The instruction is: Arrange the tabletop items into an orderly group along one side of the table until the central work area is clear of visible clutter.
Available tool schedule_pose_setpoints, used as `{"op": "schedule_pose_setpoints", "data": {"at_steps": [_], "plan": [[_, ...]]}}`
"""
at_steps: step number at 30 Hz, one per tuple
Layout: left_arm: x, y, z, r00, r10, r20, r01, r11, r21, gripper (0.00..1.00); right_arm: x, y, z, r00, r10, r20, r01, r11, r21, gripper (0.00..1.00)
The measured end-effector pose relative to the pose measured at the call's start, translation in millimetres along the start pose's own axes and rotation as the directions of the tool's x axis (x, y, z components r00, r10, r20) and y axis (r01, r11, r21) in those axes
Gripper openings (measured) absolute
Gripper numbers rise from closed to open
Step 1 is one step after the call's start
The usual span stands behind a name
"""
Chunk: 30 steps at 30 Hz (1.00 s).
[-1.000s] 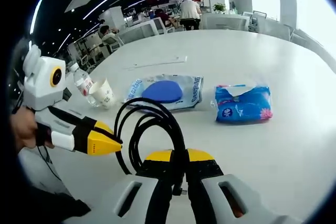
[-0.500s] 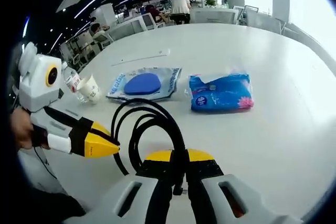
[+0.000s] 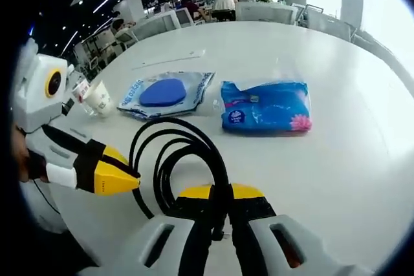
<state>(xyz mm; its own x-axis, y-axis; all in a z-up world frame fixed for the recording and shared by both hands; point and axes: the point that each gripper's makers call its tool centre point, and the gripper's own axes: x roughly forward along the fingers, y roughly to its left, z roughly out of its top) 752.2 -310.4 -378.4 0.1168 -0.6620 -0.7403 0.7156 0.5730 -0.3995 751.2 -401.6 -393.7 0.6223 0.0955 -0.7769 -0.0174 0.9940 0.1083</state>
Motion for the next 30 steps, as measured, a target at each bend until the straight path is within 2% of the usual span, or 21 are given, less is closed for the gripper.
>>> {"op": "schedule_pose_setpoints", "data": {"at_steps": [10,15,20,22,27,30], "plan": [[1.4,12.4,0.5,0.998,0.053,0.013,-0.053,0.999,-0.009,0.07,12.8,7.2,-2.4,1.000,0.000,0.016,0.001,1.000,-0.022,0.05],[2.3,12.5,-2.6,0.999,0.039,0.014,-0.040,0.999,0.011,0.10,15.8,5.5,-5.1,1.000,0.006,0.008,-0.006,0.999,-0.047,0.06],[2.0,13.1,-5.0,0.999,0.040,0.011,-0.040,0.999,0.015,0.17,12.4,6.8,1.3,1.000,-0.003,0.021,0.004,0.996,-0.084,0.08],[2.1,7.6,-1.4,0.999,0.003,0.037,-0.003,1.000,-0.004,0.17,13.7,8.3,1.6,1.000,0.000,0.022,0.002,0.996,-0.088,0.10],[-1.9,9.5,-6.5,1.000,0.009,0.023,-0.009,1.000,-0.001,0.20,10.3,7.5,5.4,0.999,-0.014,0.043,0.017,0.997,-0.075,0.13],[-4.2,6.5,-7.9,1.000,0.000,0.026,0.000,1.000,-0.001,0.27,5.7,2.2,6.5,0.998,-0.034,0.058,0.036,0.999,-0.040,0.16]]}}
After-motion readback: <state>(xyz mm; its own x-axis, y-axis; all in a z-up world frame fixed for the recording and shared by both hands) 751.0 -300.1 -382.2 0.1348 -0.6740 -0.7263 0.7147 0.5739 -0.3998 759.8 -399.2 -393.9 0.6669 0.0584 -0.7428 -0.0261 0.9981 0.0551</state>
